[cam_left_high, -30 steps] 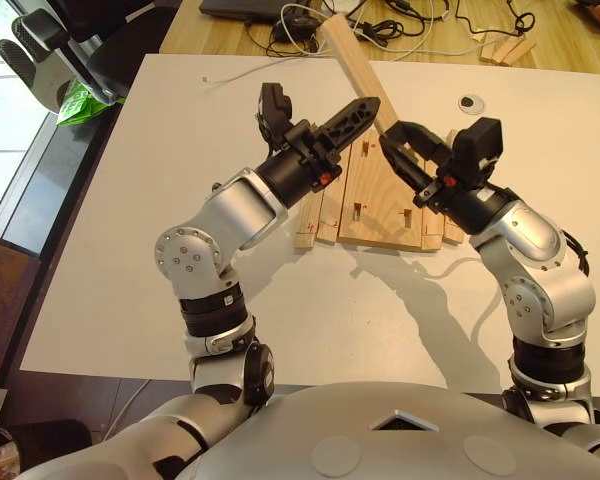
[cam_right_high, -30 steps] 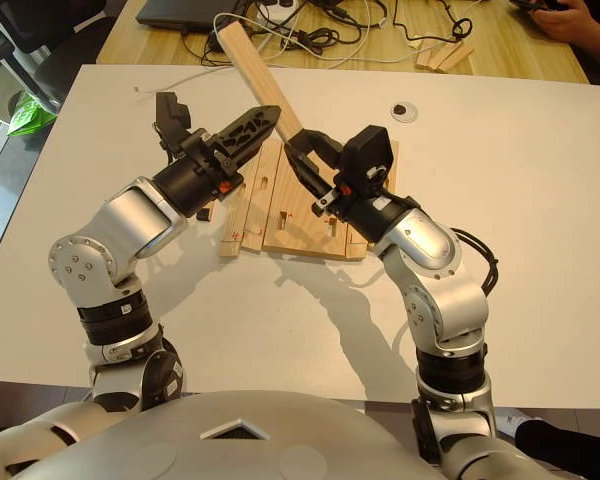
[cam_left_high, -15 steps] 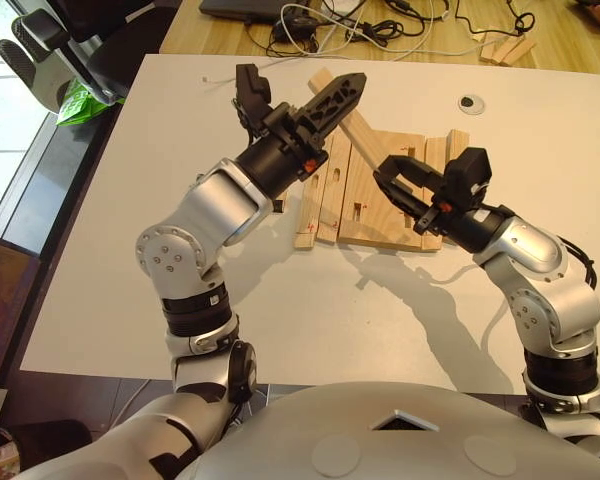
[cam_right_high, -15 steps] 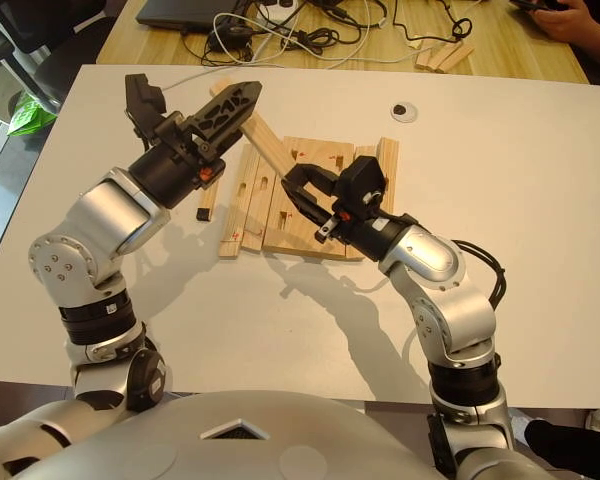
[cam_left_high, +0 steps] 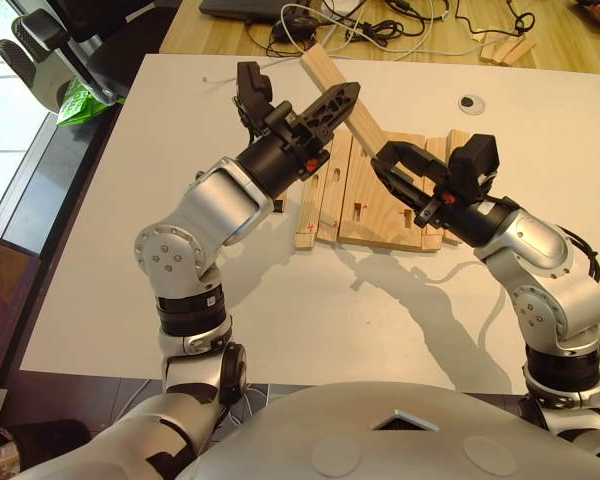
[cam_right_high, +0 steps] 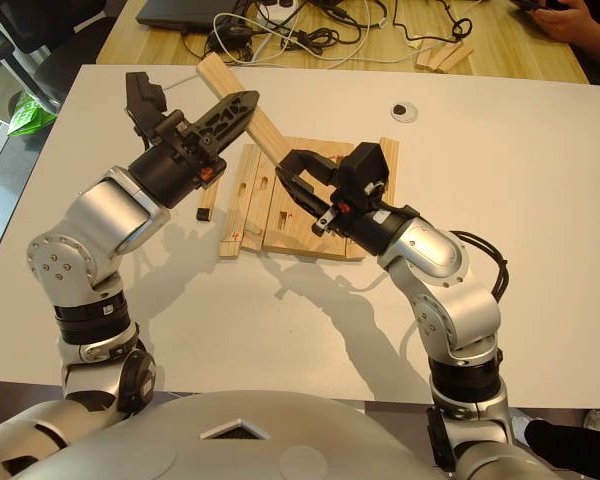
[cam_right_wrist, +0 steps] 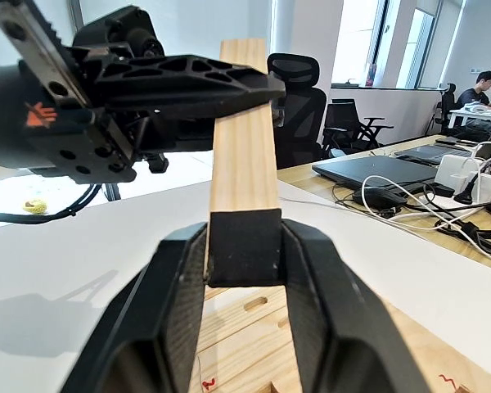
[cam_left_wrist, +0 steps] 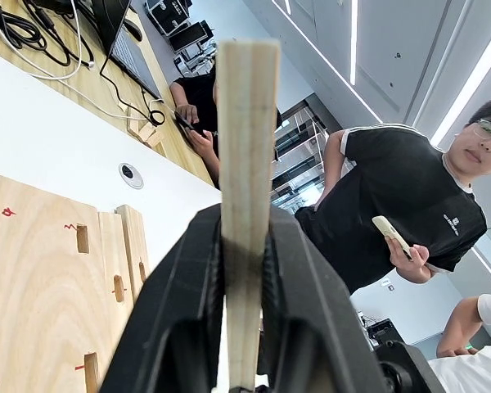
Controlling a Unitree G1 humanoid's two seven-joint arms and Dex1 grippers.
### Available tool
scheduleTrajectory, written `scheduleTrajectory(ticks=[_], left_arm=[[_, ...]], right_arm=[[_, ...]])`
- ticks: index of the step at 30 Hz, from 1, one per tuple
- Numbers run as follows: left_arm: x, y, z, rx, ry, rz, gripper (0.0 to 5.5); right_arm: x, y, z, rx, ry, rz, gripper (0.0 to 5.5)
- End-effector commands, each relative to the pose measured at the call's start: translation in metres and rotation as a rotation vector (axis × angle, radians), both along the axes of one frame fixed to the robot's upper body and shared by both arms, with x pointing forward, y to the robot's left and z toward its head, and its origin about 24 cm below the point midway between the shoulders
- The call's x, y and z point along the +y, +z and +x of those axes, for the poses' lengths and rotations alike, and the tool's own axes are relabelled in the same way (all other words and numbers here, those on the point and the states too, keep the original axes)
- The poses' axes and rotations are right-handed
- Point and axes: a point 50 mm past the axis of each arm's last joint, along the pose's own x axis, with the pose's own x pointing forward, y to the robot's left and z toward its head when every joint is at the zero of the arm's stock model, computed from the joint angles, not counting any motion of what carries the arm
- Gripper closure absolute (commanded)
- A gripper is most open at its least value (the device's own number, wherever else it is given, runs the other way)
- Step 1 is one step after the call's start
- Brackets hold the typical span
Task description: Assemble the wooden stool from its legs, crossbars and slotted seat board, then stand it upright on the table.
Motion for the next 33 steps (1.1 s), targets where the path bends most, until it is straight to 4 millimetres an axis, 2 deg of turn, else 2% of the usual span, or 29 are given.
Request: scheduleTrajectory(ticks=[1, 3, 5, 10, 13, 17, 21, 26, 29, 33], left_arm=[[0.001, 0.000, -0.001, 0.002, 0.000, 0.000, 5.08], [0.000, 0.001, -0.001, 0.001, 0.001, 0.000, 5.09], [0.000, 0.001, -0.001, -0.001, 0.001, -0.003, 5.09], [-0.002, 0.003, -0.002, -0.008, 0.002, -0.011, 5.09], [0.003, 0.005, 0.000, -0.039, 0.066, 0.042, 5.09], [0.021, 0.004, 0.008, -0.128, 0.257, 0.277, 5.09], [0.035, -0.008, 0.008, -0.175, 0.369, 0.468, 5.09], [0.029, -0.032, 0.003, -0.133, 0.355, 0.543, 5.09], [0.026, -0.048, 0.006, -0.137, 0.380, 0.624, 5.09], [0.025, -0.052, 0.016, -0.235, 0.448, 0.740, 5.09]], right_arm=[[-0.001, 0.003, 0.000, -0.004, 0.004, -0.001, 4.21], [-0.002, 0.003, 0.001, -0.003, 0.002, -0.002, 4.21], [-0.002, 0.003, 0.001, -0.008, 0.005, -0.007, 3.65], [-0.002, 0.002, 0.003, -0.021, -0.021, -0.022, 3.02], [-0.008, 0.000, 0.008, -0.012, -0.072, -0.022, 3.01], [-0.021, -0.009, 0.013, 0.018, -0.146, -0.035, 3.01], [-0.029, -0.017, 0.013, 0.048, -0.193, -0.033, 3.01], [-0.034, -0.022, 0.015, 0.060, -0.233, -0.025, 3.01], [-0.033, -0.023, 0.015, 0.060, -0.234, -0.021, 3.01], [-0.031, -0.023, 0.015, 0.058, -0.229, -0.015, 3.01]])
